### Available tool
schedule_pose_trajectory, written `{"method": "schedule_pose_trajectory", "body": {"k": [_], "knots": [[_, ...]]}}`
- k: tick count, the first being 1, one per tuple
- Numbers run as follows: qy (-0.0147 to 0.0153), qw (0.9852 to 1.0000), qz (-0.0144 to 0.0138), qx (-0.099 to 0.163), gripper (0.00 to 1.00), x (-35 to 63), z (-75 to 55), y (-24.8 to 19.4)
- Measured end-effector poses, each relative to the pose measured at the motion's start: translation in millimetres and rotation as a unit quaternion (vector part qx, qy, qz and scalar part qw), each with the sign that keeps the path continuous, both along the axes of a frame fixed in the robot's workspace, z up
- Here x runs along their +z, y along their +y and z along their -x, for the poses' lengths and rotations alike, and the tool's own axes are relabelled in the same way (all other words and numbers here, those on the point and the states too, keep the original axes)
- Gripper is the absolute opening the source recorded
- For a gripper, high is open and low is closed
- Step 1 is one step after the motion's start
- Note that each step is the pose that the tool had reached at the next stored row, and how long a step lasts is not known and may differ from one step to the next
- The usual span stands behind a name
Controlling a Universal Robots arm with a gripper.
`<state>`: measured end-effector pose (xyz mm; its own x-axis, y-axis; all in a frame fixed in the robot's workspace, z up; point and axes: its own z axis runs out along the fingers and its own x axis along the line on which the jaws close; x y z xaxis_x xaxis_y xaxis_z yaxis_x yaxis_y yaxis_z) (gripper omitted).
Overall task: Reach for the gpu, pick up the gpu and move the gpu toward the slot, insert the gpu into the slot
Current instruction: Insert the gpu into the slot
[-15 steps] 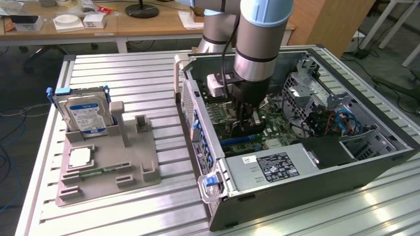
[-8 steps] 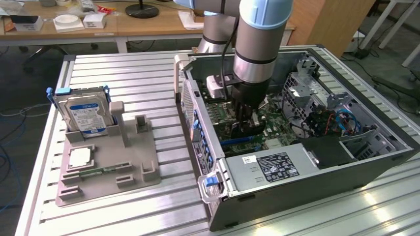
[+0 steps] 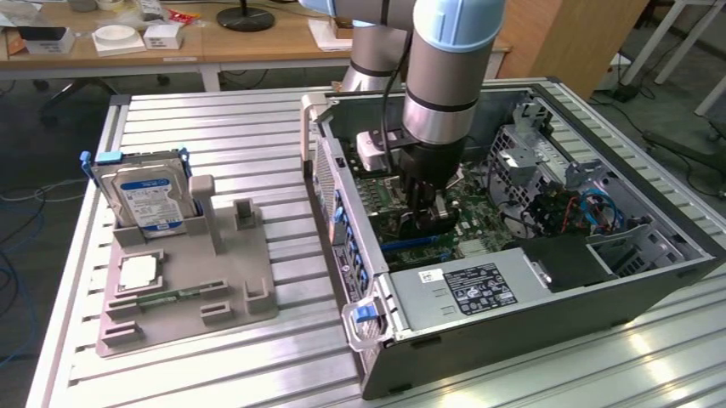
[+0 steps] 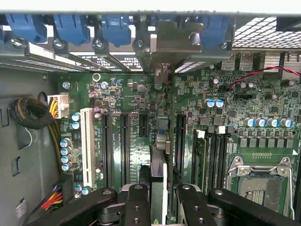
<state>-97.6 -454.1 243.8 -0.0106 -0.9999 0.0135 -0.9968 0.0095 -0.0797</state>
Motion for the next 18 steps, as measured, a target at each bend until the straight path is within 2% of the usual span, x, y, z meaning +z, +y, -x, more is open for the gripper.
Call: {"method": "schedule_pose_trajectory", "body": {"k": [9, 18], "knots": [[0.0, 1.0, 0.0001, 0.0, 0.27, -0.4, 0.0, 0.3], [0.0, 1.0, 0.0001, 0.0, 0.27, -6.4, 0.0, 0.3]]}}
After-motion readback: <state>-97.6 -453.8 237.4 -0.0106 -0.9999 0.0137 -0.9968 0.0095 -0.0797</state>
